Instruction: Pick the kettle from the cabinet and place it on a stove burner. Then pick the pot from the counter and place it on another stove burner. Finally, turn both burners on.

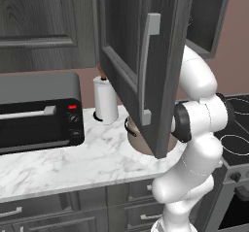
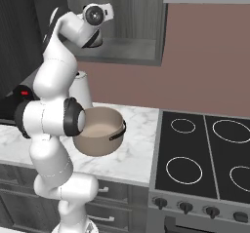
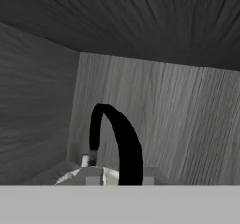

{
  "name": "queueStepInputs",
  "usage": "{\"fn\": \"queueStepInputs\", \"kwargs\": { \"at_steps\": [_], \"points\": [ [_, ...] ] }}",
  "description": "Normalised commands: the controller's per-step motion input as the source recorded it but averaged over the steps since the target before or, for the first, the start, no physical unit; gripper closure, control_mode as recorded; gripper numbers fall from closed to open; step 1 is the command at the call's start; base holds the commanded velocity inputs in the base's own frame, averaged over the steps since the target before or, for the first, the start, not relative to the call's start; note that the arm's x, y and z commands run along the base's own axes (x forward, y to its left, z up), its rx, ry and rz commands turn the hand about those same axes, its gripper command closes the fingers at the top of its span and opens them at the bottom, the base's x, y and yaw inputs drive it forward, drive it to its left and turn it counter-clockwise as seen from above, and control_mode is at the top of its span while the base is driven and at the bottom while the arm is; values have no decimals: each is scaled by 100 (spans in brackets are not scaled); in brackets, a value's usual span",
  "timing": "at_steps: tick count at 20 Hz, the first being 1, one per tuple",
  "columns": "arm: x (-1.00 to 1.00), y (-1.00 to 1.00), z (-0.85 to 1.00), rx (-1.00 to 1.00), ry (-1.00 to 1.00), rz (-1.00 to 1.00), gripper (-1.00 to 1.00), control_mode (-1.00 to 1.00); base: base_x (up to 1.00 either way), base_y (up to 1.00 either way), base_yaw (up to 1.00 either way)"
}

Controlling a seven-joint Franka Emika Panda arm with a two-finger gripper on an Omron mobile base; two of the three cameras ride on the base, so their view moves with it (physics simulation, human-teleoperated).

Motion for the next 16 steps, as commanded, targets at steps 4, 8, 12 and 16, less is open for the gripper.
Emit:
{"fn": "queueStepInputs", "kwargs": {
  "at_steps": [4, 8, 12, 16],
  "points": [
    [0, 2, 0, 0, 0, 0, 100, -100, 0, 0, 0],
    [0, 2, -1, 0, 0, 0, 100, -100, 0, 0, 0],
    [0, 0, 0, 0, 0, 0, 100, -100, 0, 0, 0],
    [0, 0, -1, 0, 0, 0, 100, -100, 0, 0, 0]
  ]
}}
